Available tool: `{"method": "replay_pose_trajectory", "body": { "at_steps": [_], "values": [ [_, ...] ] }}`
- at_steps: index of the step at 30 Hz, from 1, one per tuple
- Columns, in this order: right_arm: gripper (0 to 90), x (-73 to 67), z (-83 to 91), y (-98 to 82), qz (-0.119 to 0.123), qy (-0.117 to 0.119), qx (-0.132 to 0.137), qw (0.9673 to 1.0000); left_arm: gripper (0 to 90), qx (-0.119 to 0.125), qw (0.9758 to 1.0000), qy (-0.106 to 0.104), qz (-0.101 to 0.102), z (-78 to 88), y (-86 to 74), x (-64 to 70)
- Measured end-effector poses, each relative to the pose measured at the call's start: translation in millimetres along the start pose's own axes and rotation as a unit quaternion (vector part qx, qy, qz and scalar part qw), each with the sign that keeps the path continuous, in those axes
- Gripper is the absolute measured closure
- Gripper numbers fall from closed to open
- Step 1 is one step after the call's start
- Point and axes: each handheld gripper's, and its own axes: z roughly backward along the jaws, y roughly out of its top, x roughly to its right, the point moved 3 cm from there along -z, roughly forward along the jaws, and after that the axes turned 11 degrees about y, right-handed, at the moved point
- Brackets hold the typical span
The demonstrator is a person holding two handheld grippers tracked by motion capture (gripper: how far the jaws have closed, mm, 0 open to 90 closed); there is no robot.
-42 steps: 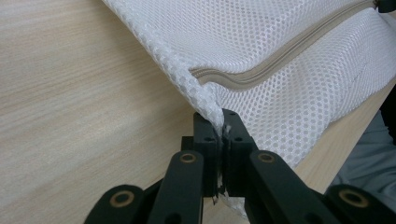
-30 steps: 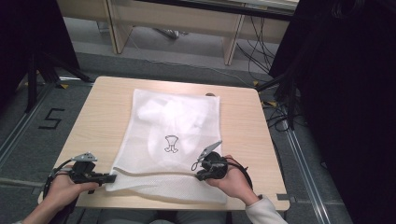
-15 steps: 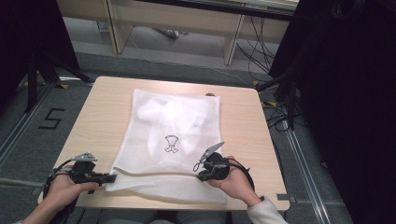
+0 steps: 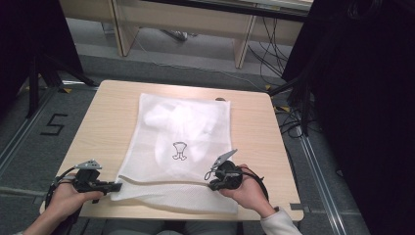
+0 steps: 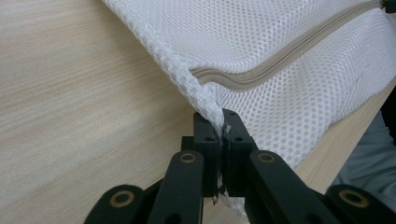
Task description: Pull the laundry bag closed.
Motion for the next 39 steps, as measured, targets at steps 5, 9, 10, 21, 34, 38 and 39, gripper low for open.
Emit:
{"method": "replay_pose_trajectory", "body": {
  "at_steps": [5, 9, 10, 21, 34, 38, 39],
  "values": [
    [82.2, -0.9, 1.3, -0.9, -0.005, 0.003, 0.002, 1.0000, 86.0, 0.000, 1.0000, -0.001, 0.002, 0.1, 0.0, 0.3],
    [82.2, 1.4, 2.0, -2.1, -0.004, 0.004, 0.001, 1.0000, 86.0, 0.000, 1.0000, -0.002, 0.001, 0.1, 0.0, 0.4],
    [82.2, 1.7, 1.4, -1.9, 0.000, 0.006, 0.003, 1.0000, 86.0, 0.000, 1.0000, -0.002, 0.000, 0.0, 0.0, 0.3],
    [82.2, 1.4, 4.3, -5.2, -0.001, 0.001, 0.001, 1.0000, 86.0, 0.001, 1.0000, -0.002, 0.001, 0.3, 0.1, 0.5],
    [82.2, 2.3, 10.0, -6.7, -0.002, 0.010, 0.002, 0.9999, 86.0, 0.004, 0.9999, -0.008, 0.006, 0.3, 0.6, 0.7],
    [82.2, 3.7, 11.8, -7.8, -0.005, 0.014, -0.009, 0.9998, 86.0, 0.004, 1.0000, -0.005, 0.006, 0.3, 0.6, 0.2],
    [82.2, 4.9, 11.8, -8.4, -0.005, 0.015, -0.010, 0.9998, 86.0, 0.004, 0.9999, -0.007, 0.006, 0.1, 0.7, 0.3]
  ]
}}
